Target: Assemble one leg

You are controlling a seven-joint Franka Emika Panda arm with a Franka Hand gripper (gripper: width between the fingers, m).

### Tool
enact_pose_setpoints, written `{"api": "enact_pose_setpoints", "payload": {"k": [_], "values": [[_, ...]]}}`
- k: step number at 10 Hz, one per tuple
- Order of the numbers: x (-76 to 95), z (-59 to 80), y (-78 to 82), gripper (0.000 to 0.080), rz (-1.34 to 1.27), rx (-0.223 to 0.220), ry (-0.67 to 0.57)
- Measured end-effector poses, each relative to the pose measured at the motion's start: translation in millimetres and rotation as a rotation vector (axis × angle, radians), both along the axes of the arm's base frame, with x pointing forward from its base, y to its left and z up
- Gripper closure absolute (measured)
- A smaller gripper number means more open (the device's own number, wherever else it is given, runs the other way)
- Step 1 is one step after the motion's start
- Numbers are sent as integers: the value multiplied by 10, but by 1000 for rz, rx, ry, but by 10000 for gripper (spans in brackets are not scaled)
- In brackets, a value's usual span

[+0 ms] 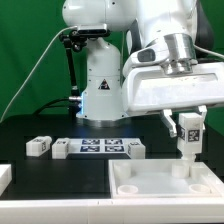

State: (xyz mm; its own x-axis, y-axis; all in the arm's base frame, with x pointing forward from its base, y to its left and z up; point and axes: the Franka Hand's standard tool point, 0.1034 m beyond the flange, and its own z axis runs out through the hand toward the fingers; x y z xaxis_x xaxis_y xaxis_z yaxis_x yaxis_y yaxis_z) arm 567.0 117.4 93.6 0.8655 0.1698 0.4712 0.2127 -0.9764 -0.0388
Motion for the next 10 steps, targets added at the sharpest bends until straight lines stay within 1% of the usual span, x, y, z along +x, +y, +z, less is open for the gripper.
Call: {"api": "enact_pose_setpoints", "payload": {"k": [1,2,3,6,7,9,10], "values": [[93,13,27,512,11,-1,9],[123,28,31,512,17,-3,3],[98,10,27,512,17,-4,6],[103,9,25,512,16,-4,7],[169,-10,4,512,34,-13,18],[399,-20,-40,512,56,-21,12],[430,-56,-60,512,60,-24,12]]}}
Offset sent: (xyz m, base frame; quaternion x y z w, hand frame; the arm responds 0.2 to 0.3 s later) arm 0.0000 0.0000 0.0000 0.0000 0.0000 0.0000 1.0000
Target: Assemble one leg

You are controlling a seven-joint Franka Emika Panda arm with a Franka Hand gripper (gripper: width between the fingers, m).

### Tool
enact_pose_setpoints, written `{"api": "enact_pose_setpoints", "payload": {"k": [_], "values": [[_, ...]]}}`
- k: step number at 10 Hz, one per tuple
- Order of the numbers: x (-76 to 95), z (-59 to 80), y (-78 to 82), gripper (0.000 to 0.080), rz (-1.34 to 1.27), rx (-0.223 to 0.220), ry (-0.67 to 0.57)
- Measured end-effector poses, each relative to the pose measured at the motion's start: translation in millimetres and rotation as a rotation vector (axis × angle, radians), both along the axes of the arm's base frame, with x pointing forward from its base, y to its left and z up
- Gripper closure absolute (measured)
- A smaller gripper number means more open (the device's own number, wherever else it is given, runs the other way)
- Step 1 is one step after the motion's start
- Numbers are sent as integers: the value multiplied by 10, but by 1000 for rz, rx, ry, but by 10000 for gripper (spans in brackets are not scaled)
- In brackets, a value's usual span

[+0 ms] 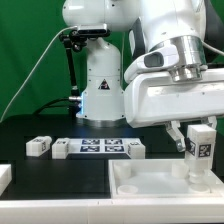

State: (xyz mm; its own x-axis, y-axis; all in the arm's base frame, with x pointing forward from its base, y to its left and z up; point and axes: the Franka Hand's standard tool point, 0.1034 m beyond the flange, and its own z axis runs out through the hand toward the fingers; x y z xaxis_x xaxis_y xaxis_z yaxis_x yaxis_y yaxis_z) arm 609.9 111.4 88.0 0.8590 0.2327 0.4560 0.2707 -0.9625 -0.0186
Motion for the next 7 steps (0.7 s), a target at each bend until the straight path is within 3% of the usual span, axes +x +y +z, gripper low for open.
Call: {"api": "enact_pose_setpoints", "payload": {"k": [7], "values": [[-45,-164,46,512,2,2,-8]]}}
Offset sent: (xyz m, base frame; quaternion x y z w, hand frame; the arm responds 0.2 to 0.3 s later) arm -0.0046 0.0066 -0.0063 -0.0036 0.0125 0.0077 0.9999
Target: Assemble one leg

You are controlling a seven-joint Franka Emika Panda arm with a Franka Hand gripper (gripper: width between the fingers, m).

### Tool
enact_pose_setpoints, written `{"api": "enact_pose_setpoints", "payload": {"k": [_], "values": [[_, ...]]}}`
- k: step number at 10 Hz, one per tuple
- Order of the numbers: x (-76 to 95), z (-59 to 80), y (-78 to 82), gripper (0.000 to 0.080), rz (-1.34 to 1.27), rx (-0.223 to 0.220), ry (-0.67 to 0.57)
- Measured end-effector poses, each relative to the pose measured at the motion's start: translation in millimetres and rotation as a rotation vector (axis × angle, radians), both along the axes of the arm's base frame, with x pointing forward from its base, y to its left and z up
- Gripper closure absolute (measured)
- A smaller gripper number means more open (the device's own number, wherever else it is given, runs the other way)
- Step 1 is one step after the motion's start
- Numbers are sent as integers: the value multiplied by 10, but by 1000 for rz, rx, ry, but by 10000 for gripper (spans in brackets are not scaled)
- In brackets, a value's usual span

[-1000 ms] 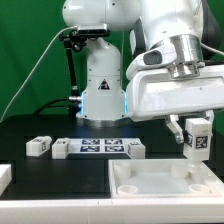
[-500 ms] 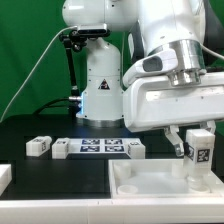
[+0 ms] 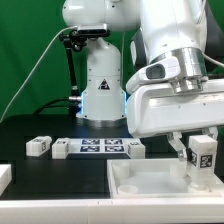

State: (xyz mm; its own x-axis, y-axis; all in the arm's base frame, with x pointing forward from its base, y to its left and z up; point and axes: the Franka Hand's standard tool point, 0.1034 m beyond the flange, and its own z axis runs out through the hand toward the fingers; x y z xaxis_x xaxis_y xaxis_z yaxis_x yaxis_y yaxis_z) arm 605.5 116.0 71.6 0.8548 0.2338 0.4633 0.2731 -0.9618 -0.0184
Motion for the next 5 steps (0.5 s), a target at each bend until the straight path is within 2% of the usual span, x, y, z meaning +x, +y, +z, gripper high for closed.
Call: {"api": "enact_pose_setpoints", "payload": {"k": [3,5], "values": [[-19,-100,-18,512,-7,1,-12],[-29,-106,-20,512,-11,1,-47]]}}
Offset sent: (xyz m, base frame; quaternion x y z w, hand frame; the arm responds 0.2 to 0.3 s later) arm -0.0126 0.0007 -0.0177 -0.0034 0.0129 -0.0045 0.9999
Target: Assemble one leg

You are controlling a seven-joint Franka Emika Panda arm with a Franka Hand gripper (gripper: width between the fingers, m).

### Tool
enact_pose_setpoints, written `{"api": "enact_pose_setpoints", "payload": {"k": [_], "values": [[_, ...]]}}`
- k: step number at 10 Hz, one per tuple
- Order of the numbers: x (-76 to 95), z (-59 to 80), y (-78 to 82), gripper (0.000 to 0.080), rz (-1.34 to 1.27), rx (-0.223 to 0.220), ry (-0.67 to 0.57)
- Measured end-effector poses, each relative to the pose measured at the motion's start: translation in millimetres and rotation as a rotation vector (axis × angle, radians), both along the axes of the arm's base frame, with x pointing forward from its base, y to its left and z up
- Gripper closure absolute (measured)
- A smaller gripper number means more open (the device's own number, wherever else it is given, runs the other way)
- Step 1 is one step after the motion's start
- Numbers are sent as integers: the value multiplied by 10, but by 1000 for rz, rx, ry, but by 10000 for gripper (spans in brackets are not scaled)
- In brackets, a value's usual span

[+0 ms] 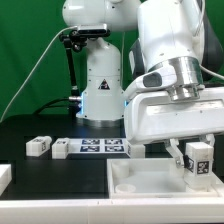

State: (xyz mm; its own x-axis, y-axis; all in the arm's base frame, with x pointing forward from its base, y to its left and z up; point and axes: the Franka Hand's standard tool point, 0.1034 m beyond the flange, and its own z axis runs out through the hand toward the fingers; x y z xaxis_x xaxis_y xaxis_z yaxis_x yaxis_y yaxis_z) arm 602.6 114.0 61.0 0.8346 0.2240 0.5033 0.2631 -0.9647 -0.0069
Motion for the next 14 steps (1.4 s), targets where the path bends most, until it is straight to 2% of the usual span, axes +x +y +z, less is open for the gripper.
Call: {"api": "enact_pose_setpoints", "payload": {"k": [2,3,4,5,6,9,11,12,14], "values": [[2,1,-1,507,0,0,0],[2,0,-1,327,0,0,0],[2,1,-1,327,0,0,0],[2,0,-1,186,0,0,0],[2,0,-1,161,0,0,0],[10,19,2,151,0,0,1],[56,249,12,150,6,-1,-2],[73,315,12,150,7,-1,-2],[59,290,19,150,10,-1,15]]}}
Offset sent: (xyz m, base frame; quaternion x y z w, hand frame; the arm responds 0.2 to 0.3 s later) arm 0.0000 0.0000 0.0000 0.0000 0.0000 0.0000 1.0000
